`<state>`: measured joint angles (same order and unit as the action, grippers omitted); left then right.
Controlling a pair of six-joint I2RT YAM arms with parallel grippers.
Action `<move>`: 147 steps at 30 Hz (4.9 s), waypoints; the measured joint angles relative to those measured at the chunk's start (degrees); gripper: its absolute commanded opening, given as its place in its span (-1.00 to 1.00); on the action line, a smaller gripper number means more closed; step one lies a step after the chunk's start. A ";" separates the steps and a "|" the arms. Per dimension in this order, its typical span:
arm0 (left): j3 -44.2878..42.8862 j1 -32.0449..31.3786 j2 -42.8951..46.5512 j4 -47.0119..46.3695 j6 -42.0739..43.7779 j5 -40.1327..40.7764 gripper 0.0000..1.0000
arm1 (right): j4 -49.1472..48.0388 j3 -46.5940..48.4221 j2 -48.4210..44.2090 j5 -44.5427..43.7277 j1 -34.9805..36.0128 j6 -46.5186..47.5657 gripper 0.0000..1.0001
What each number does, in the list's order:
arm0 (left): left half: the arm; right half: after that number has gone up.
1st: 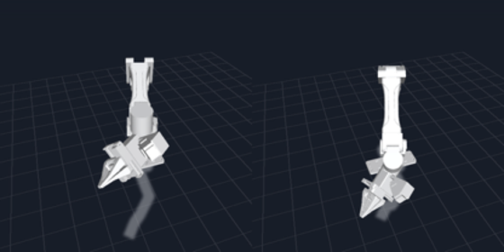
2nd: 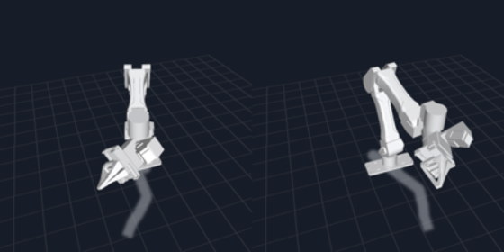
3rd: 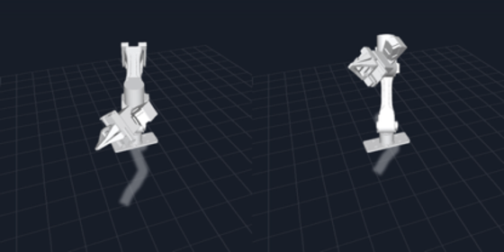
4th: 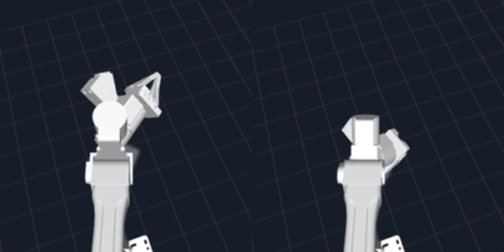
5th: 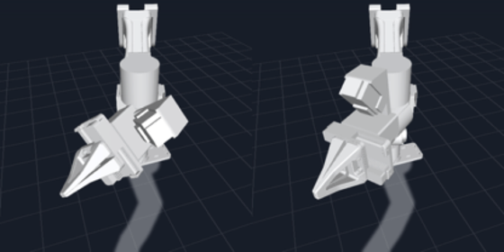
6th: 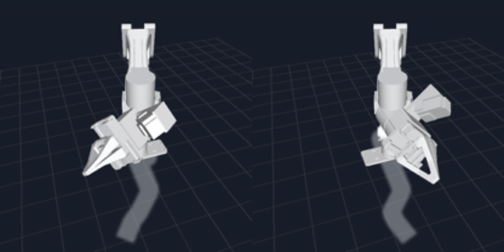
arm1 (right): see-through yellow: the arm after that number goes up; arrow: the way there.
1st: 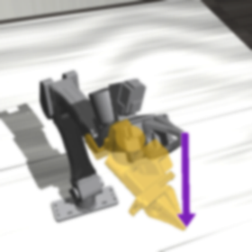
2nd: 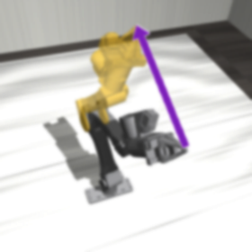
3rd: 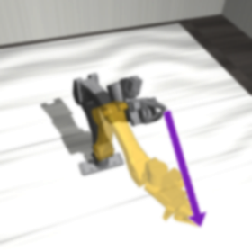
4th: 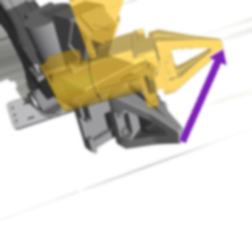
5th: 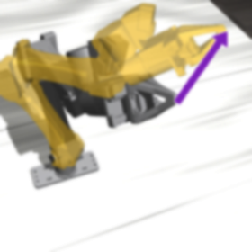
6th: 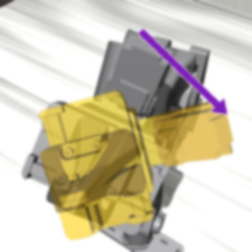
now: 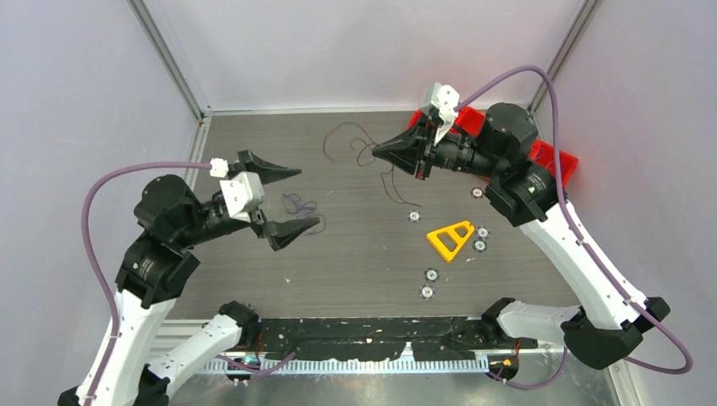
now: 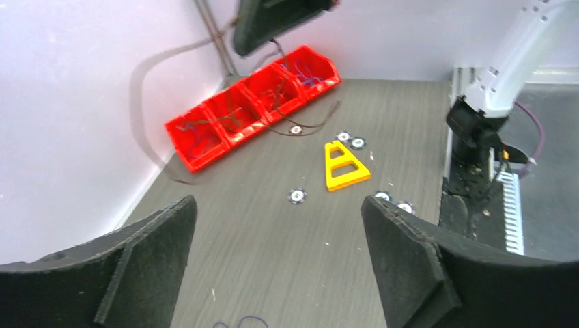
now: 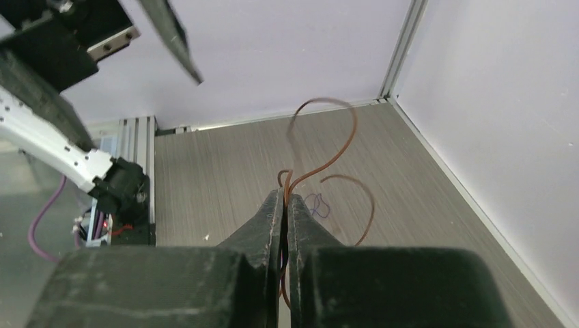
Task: Untangle the cables
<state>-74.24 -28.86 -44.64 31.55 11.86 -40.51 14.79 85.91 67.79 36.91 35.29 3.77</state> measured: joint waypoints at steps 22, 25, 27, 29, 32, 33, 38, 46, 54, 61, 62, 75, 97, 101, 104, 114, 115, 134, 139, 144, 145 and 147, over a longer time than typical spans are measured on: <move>2.03 -6.08 -14.23 -13.90 -12.81 1.68 0.29 | 8.87 -0.04 -1.05 6.03 1.38 7.61 -0.89; 2.56 -6.29 -15.30 -16.79 -14.47 1.49 -0.08 | 7.80 -0.04 -1.03 6.01 1.53 6.19 -0.89; 2.69 -6.32 -16.04 -18.71 -15.17 1.44 -0.36 | 6.80 -0.04 -1.03 5.99 1.64 4.98 -0.89; 2.89 -6.40 -16.50 -20.22 -15.98 1.31 -0.57 | 5.92 -0.04 -1.01 5.88 1.70 3.93 -0.89; 4.04 -6.78 -16.61 -22.12 -16.44 0.79 -0.96 | 4.48 -0.04 -0.96 5.62 1.75 2.05 -0.89; 4.57 -6.88 -16.61 -22.56 -16.52 0.63 -1.00 | 3.89 -0.04 -0.94 5.51 1.75 1.57 -0.89; 6.58 -8.31 -16.72 -24.52 -16.37 -0.04 -1.00 | -0.20 -0.04 -0.31 3.15 1.79 -4.24 -0.89; 6.47 -11.82 -19.34 -30.27 -16.20 0.55 -0.89 | -8.98 -0.04 3.63 0.15 2.14 -18.29 -0.89; 7.28 -12.61 -20.92 -33.77 -17.20 2.89 -1.00 | -12.92 -0.81 4.46 -3.85 2.12 -25.35 -0.89; 6.95 -16.70 -21.11 -33.33 -13.05 5.75 -0.91 | -14.80 -1.64 4.48 -7.41 2.12 -27.56 -0.89; 6.71 -17.16 -21.22 -32.46 -11.93 6.23 -0.81 | -14.78 -1.73 4.46 -7.87 2.10 -27.45 -0.89; 9.22 -18.12 -17.90 -5.66 6.12 11.58 0.08 | -14.91 -3.80 -0.46 -16.70 -6.88 -22.69 -0.89; 14.56 8.76 -11.61 3.32 -4.00 3.63 0.99 | -12.68 -5.55 9.73 -1.77 -41.31 -5.18 -0.89; 15.28 8.81 -10.93 3.65 -4.00 3.69 0.99 | -12.70 -3.26 15.02 -1.66 -43.41 -2.38 -0.89; 15.30 9.01 -10.69 3.89 -3.96 3.82 0.99 | -12.79 -1.84 18.93 -1.92 -44.13 -1.40 -0.89; 15.37 9.27 -10.14 5.53 -3.45 4.94 0.99 | -14.05 3.67 32.83 -5.46 -44.13 -2.23 -0.89; 15.43 9.35 -9.99 5.68 -3.41 5.03 0.99 | -14.36 4.11 33.94 -5.88 -44.13 -2.40 -0.89; 15.69 10.19 -8.74 11.04 -0.24 7.98 0.99 | -16.92 11.37 48.35 -9.84 -44.13 -4.61 -0.89; 15.67 10.25 -8.26 12.00 0.61 8.61 0.99 | -16.50 11.69 49.37 -11.19 -44.15 -5.42 -0.89; 15.67 10.25 -8.20 12.09 0.63 9.03 0.99 | -16.26 10.16 49.35 -14.14 -44.37 -4.94 -0.89; 15.67 10.25 -8.20 12.07 0.63 9.05 0.99 | -15.80 9.68 49.35 -14.53 -44.39 -4.68 -0.89; 15.67 10.25 -8.20 12.07 0.63 9.05 0.99 | -14.14 9.16 49.42 -14.80 -44.41 -4.31 -0.89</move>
<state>-58.57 -18.61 -52.84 43.62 12.49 -31.46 0.64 95.07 117.21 22.11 -9.13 -0.54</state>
